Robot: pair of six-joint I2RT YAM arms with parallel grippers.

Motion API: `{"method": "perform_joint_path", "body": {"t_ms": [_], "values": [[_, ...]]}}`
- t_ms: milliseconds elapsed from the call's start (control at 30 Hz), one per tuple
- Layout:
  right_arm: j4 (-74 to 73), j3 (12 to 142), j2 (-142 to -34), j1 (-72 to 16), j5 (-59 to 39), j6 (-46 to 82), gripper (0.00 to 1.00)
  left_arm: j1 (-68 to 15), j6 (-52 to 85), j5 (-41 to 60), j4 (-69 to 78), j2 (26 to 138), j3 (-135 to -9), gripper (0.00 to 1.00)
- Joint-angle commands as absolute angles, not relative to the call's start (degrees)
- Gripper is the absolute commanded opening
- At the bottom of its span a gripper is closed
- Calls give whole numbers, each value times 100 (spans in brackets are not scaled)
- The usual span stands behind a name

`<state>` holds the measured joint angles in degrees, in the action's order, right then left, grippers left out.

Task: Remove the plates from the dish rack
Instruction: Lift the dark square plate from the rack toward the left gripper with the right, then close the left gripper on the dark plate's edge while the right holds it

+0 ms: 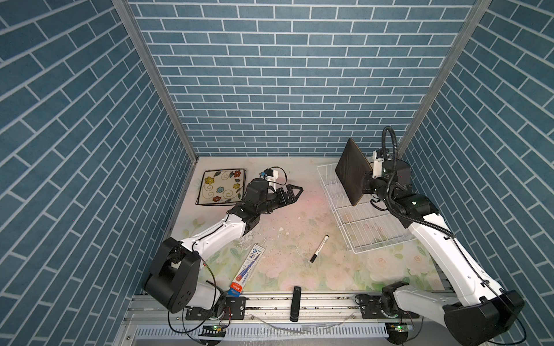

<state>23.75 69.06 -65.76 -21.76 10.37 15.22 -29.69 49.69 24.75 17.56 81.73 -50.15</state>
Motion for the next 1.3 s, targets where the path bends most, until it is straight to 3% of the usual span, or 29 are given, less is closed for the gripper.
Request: {"method": "perform_joint_path", "body": {"t_ms": [0,233,500,967,1267], "values": [[934,7304,-6188,-2196,464,2414,0,-2764,5170,2906,2008,8147,-4899,100],[-744,6416,-6103,-2190,-203,3762,0,-2557,5790,3305,2955,8209,-4686,100],[-2595,5783,-6827,-2182,-994,5304,0,-2495,5862,3375,2972,8023,-4645,100],[-4235,5035,-7297,-2207,-1586,6723,0,-2161,6486,3516,4341,8336,-4417,100],[-4382,4693,-7217,-2533,-1493,6894,0,-2090,6999,3674,5699,9025,-4431,93]]}}
